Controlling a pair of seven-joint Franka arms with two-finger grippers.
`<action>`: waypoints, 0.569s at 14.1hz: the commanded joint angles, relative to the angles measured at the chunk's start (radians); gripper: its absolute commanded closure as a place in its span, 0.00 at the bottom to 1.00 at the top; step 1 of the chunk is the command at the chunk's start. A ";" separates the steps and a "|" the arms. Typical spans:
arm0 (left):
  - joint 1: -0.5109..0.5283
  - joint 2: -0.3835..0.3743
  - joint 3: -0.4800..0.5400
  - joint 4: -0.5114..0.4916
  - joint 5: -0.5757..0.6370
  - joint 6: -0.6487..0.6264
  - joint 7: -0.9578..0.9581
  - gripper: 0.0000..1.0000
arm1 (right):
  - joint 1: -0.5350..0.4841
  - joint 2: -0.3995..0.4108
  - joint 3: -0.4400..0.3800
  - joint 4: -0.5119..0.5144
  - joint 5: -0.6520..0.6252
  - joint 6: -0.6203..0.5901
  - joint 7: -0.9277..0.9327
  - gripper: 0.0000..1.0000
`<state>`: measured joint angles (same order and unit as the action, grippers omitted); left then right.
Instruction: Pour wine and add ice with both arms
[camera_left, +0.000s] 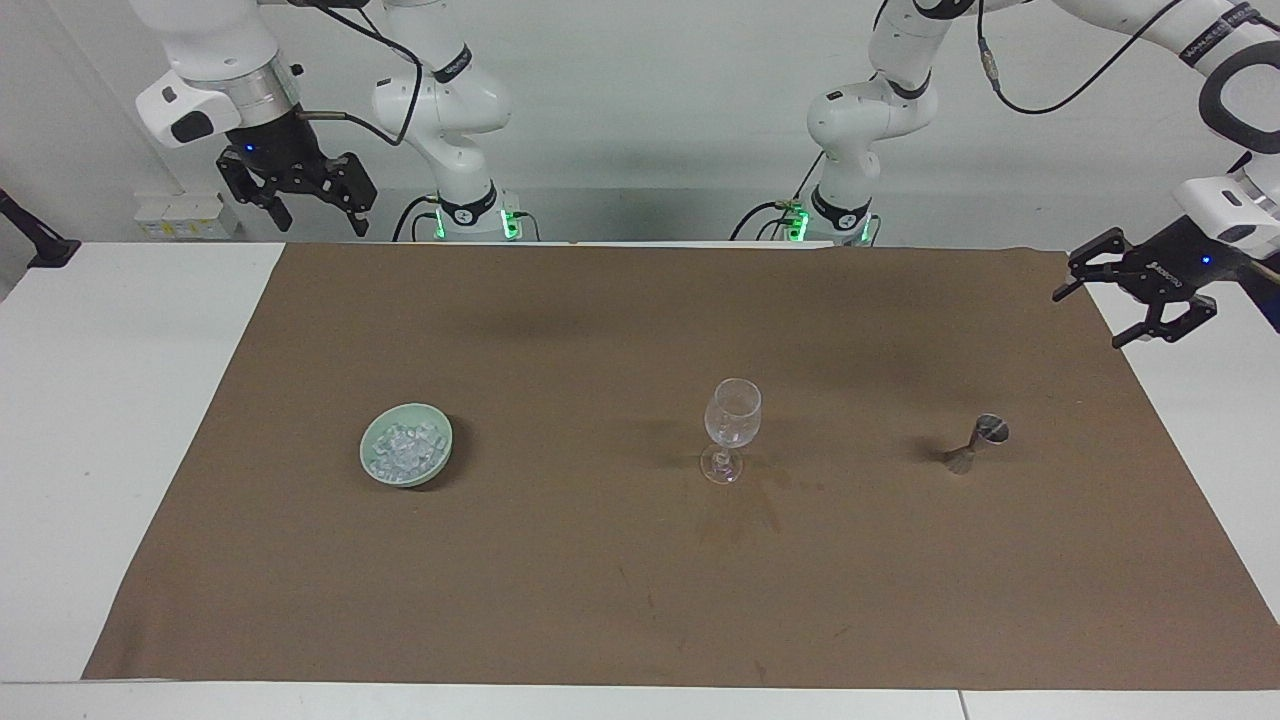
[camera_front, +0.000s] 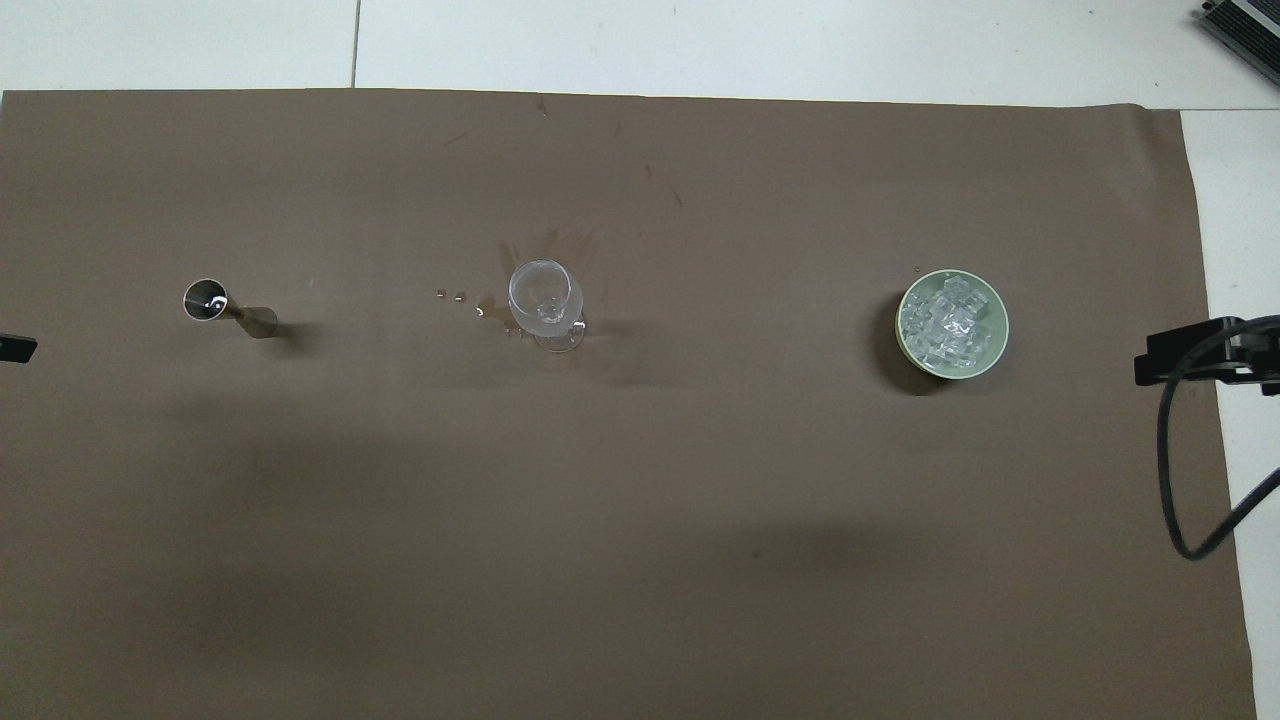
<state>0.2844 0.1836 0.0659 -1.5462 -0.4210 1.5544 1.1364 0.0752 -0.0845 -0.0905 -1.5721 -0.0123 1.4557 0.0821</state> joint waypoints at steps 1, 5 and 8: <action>0.068 0.077 -0.011 0.000 -0.108 0.015 0.181 0.00 | -0.009 -0.015 -0.002 -0.013 0.026 -0.001 -0.019 0.00; 0.146 0.221 -0.015 0.002 -0.316 0.004 0.509 0.00 | -0.009 -0.015 -0.002 -0.013 0.026 0.000 -0.019 0.00; 0.186 0.319 -0.025 0.002 -0.441 -0.016 0.692 0.00 | -0.009 -0.015 -0.002 -0.013 0.026 0.000 -0.019 0.00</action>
<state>0.4403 0.4489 0.0591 -1.5550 -0.7877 1.5557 1.7234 0.0752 -0.0845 -0.0905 -1.5721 -0.0123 1.4557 0.0821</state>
